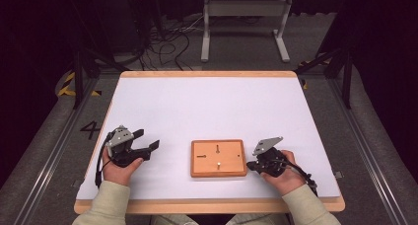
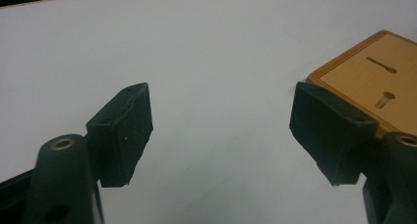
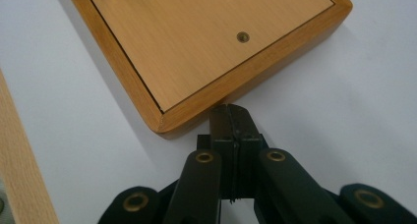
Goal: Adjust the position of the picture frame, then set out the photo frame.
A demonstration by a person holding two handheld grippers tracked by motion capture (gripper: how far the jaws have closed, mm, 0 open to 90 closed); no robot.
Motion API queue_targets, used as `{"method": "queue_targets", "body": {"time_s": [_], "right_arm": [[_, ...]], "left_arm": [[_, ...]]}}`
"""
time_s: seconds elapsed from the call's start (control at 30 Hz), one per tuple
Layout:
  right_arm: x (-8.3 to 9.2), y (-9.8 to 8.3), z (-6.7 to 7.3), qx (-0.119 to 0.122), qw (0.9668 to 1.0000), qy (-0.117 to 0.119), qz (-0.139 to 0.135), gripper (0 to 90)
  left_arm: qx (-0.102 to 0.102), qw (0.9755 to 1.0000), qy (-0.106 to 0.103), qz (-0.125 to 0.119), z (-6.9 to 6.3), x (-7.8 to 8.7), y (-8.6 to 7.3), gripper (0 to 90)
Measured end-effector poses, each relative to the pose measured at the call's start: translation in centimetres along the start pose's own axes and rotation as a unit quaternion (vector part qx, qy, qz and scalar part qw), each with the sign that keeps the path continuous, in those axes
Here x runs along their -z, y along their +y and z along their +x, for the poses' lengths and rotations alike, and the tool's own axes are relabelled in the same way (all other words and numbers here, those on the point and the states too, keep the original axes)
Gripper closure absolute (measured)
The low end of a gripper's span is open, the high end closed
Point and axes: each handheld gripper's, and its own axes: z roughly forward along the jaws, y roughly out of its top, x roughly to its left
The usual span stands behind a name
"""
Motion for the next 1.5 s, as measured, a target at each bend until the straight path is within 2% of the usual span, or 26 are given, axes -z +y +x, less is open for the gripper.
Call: {"method": "queue_targets", "body": {"time_s": [0.1,0.23,0.27,0.33,0.43,0.5,0.6,0.67,0.77,0.9,1.0,1.03,1.33,1.5], "right_arm": [[-0.2,0.2,0.2,0.008,1.0000,0.004,-0.001,90.0],[-0.2,0.1,0.1,0.005,0.9999,0.009,-0.004,88.9],[-0.1,0.1,0.0,0.006,1.0000,0.005,-0.005,85.7],[0.0,0.2,0.0,0.013,0.9997,-0.020,-0.005,81.6],[0.6,0.3,-0.4,0.011,0.9992,-0.033,-0.020,78.5],[1.4,0.2,-0.9,0.007,0.9983,-0.043,-0.039,77.2],[2.6,-0.2,-1.8,-0.009,0.9953,-0.061,-0.075,74.4],[3.3,-0.6,-2.3,-0.019,0.9930,-0.072,-0.091,72.7],[3.7,-0.9,-2.6,-0.027,0.9914,-0.080,-0.101,71.3],[4.3,-1.5,-3.2,-0.038,0.9887,-0.091,-0.112,68.8],[4.4,-1.7,-3.4,-0.043,0.9877,-0.096,-0.115,68.3],[4.5,-1.8,-3.5,-0.045,0.9874,-0.098,-0.116,68.2],[4.5,-2.2,-3.7,-0.055,0.9863,-0.104,-0.115,68.0],[4.4,-2.8,-3.8,-0.062,0.9857,-0.105,-0.116,67.6]], "left_arm": [[-0.001,1.0000,0.000,0.000,-0.1,0.0,0.0,24.6],[-0.002,1.0000,-0.002,0.000,-0.1,0.0,0.0,24.6],[-0.001,1.0000,-0.003,0.000,-0.2,0.0,0.1,24.6],[0.000,1.0000,-0.006,0.000,-0.3,0.0,0.2,24.5],[-0.005,0.9999,-0.009,-0.001,-0.7,-0.1,0.5,24.4],[-0.012,0.9998,-0.016,0.001,-1.1,-0.1,0.8,24.4],[-0.036,0.9991,-0.022,0.003,-1.9,-0.2,1.4,26.3],[-0.040,0.9987,-0.030,0.003,-2.3,-0.3,1.7,26.5],[-0.047,0.9981,-0.040,0.004,-2.8,-0.6,2.1,26.7],[-0.045,0.9973,-0.058,0.004,-3.6,-0.9,2.6,27.2],[-0.045,0.9966,-0.068,-0.003,-4.1,-0.9,3.0,27.1],[-0.038,0.9963,-0.077,-0.001,-4.3,-0.9,3.1,27.3],[-0.046,0.9927,-0.111,0.005,-6.4,-2.1,4.3,28.6],[-0.059,0.9879,-0.143,0.011,-8.1,-3.7,5.1,28.6]]}}
